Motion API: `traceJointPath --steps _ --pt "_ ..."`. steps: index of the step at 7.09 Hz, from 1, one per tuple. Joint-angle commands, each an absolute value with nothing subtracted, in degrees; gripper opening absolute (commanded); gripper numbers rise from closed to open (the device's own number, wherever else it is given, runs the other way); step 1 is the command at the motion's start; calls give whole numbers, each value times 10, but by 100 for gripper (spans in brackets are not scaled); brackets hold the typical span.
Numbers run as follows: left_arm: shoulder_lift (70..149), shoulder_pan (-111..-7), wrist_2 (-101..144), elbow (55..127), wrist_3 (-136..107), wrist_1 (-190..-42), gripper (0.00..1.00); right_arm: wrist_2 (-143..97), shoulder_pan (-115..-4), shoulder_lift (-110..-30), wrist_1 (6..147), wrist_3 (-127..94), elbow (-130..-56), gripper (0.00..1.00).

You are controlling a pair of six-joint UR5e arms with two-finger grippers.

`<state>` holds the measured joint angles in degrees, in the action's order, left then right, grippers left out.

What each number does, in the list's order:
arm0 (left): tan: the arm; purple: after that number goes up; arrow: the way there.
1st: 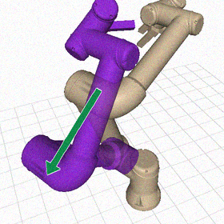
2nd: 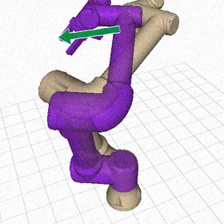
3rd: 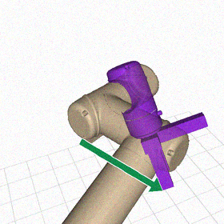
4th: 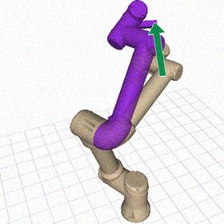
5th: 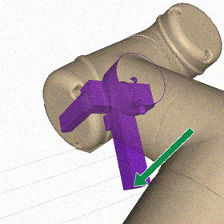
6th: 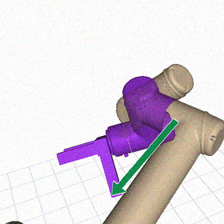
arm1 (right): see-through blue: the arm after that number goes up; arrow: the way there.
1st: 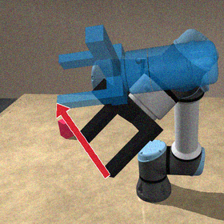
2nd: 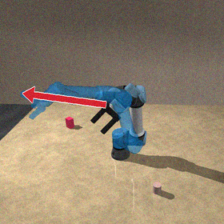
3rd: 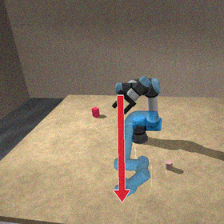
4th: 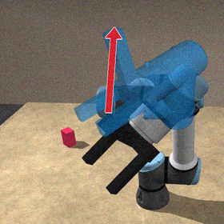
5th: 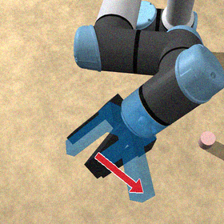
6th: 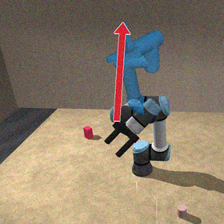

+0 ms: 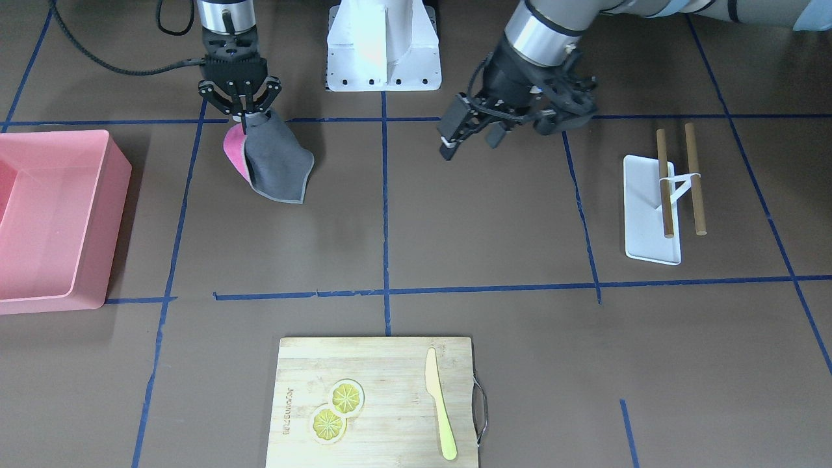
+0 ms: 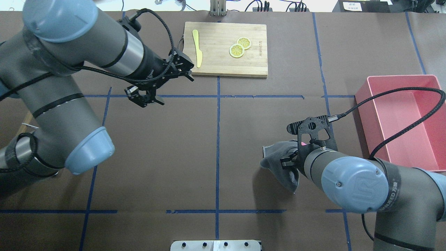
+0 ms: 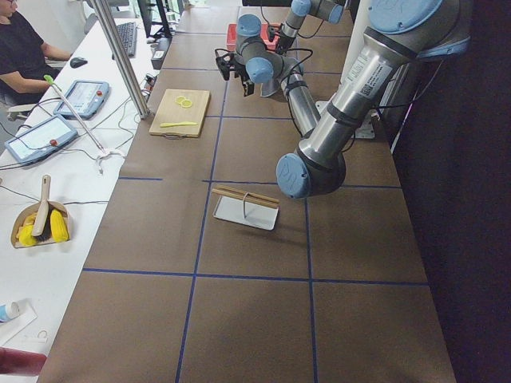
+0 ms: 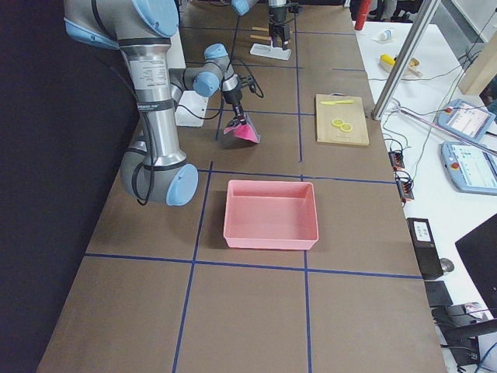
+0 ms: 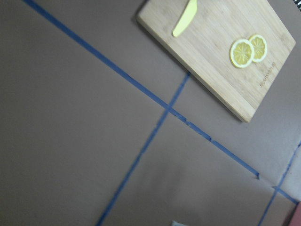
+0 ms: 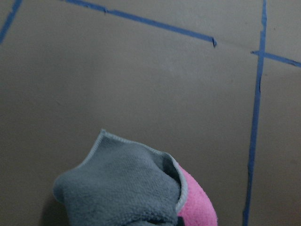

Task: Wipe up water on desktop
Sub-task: 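Open and withdraw the left gripper while the right gripper lowers the cloth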

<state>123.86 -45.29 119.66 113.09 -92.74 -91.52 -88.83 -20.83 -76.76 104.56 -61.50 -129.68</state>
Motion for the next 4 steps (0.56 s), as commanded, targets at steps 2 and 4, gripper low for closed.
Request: traceJointPath --steps 2,4 --pt "1193 -525 1190 1146 -719 -845 100 -1007 -273 -781 1085 -504 -1209 0" --pt "1147 -578 1191 1161 -622 -844 100 -1062 -271 -645 1085 -520 -1089 0"
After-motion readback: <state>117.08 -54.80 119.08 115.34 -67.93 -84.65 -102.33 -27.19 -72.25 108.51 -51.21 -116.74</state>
